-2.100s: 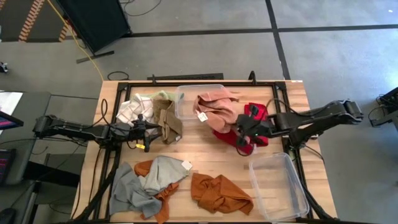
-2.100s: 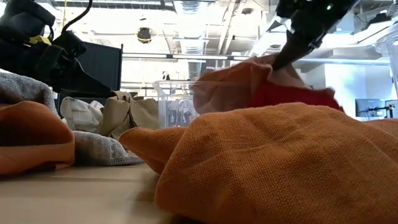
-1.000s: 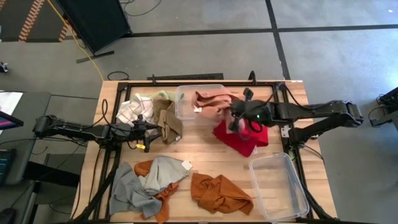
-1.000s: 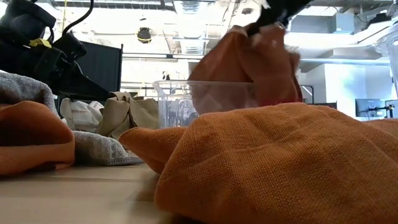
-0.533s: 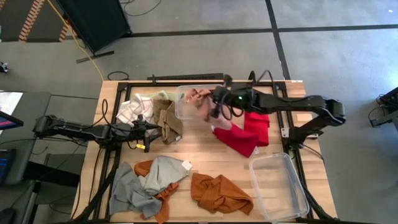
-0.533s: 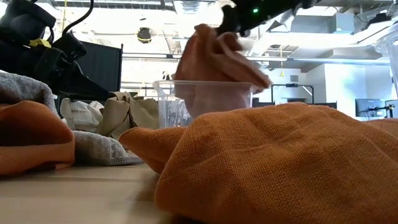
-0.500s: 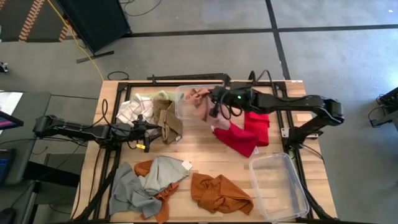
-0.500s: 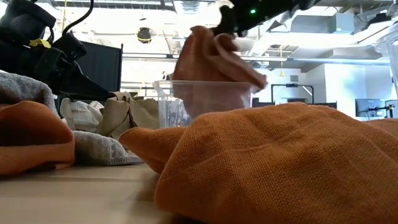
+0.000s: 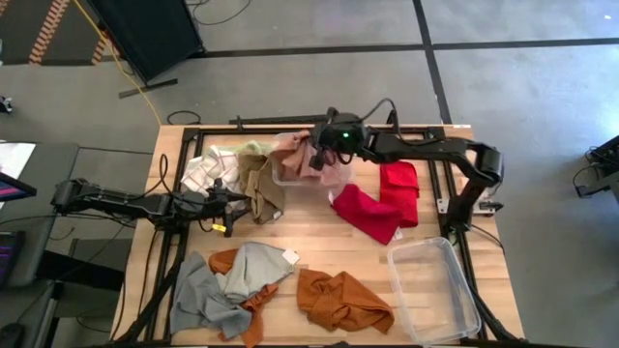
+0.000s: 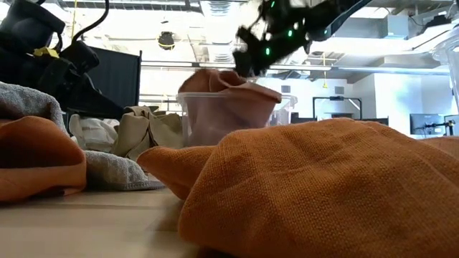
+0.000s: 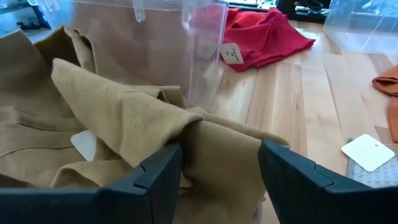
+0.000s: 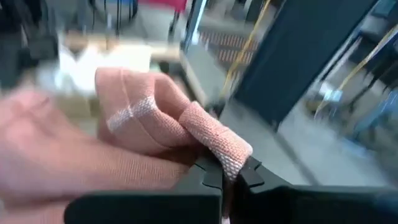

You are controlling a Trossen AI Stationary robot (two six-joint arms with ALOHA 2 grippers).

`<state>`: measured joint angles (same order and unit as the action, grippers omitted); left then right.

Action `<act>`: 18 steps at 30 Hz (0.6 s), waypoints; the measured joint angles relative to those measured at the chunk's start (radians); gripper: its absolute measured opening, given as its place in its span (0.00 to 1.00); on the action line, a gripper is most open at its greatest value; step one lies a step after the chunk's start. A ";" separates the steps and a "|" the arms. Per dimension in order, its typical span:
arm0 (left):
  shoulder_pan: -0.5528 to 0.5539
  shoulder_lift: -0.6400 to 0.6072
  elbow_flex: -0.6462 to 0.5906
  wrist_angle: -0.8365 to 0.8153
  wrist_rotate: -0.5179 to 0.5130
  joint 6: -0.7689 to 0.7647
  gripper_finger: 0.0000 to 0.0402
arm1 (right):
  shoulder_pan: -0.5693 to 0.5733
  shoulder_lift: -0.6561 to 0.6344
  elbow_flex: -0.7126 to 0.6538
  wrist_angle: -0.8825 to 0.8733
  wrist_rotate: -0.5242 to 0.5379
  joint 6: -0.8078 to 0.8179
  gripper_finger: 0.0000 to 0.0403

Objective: Sort towels by color in basket
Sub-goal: Put the pink towel into the top transparent bin

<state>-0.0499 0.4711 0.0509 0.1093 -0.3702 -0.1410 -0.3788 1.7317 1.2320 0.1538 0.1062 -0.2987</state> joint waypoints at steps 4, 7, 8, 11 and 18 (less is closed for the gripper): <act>0.000 0.000 0.000 -0.017 0.000 -0.001 0.51 | -0.021 0.051 0.000 -0.099 -0.013 0.010 0.05; 0.000 0.000 0.000 -0.017 0.000 0.001 0.51 | -0.024 0.082 0.000 -0.145 -0.047 0.010 0.05; 0.000 0.000 0.000 -0.016 0.000 0.001 0.51 | -0.023 0.093 0.000 -0.157 -0.055 0.011 0.05; 0.000 0.000 0.000 -0.016 0.000 0.001 0.51 | -0.022 0.122 -0.001 -0.191 -0.062 0.010 0.05; 0.000 0.000 0.000 -0.016 0.000 0.001 0.51 | -0.030 0.151 0.001 -0.234 -0.050 0.014 0.07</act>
<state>-0.0502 0.4713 0.0509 0.0933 -0.3702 -0.1402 -0.4084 1.8831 1.2331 -0.0804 0.0559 -0.2843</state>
